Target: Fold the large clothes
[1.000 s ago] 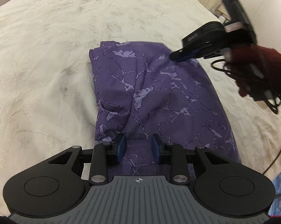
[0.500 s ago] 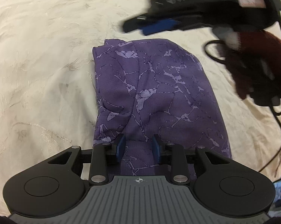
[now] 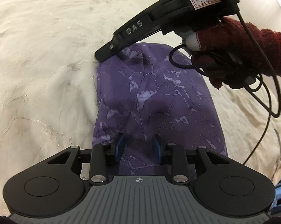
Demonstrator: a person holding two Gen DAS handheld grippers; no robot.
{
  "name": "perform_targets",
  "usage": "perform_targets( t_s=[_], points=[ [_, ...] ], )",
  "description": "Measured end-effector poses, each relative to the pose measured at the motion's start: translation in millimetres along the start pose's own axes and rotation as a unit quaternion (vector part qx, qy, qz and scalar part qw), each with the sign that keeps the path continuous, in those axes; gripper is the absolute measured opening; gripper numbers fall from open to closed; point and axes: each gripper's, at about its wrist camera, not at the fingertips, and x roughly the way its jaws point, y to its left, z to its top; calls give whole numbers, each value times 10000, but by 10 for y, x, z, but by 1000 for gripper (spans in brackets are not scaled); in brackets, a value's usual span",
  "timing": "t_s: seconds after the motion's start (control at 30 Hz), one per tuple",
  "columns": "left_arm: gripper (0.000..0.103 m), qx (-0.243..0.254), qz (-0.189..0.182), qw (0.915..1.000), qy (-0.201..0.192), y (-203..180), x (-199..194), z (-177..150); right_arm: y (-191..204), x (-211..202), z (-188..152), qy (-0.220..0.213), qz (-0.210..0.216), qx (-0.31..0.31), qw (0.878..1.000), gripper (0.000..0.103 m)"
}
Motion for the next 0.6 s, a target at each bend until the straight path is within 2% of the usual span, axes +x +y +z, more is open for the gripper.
perform_targets(
  t_s=[0.13,0.23,0.27,0.33,0.37,0.4,0.43,0.47,0.5,0.53,0.57,0.6],
  points=[
    [35,-319,11,9995,75,57,6,-78,-179,133,-18,-54,-353,512,9980,9],
    [35,-253,26,9996,138,49,-7,-86,-182,239,-85,-21,-495,710,9962,10],
    [35,-240,14,9996,169,51,-13,-74,-155,234,-98,-88,-518,731,9959,14],
    [36,-222,-30,9995,219,53,-41,-42,-153,138,-93,-324,-494,873,9944,30],
    [38,-204,-57,9995,229,50,-58,-25,-164,44,-105,-524,-513,1002,9923,45],
    [44,-190,-103,9995,221,46,-84,-8,-190,-61,-124,-726,-530,1125,9896,57],
    [48,-188,-174,9995,199,51,-114,10,-219,-195,-152,-941,-551,1262,9860,63],
    [59,-197,-256,9993,168,61,-147,32,-255,-333,-201,-1142,-573,1410,9817,73],
    [71,-206,-341,9991,113,62,-187,61,-298,-476,-270,-1334,-580,1559,9770,76],
    [77,-207,-388,9990,52,44,-208,88,-346,-588,-334,-1469,-608,1692,9727,76],
    [90,-199,-372,9991,-21,41,-247,120,-405,-731,-427,-1614,-689,1868,9666,80],
    [96,-179,-320,9993,-90,31,-275,142,-459,-851,-532,-1722,-778,2024,9609,89]
  ],
)
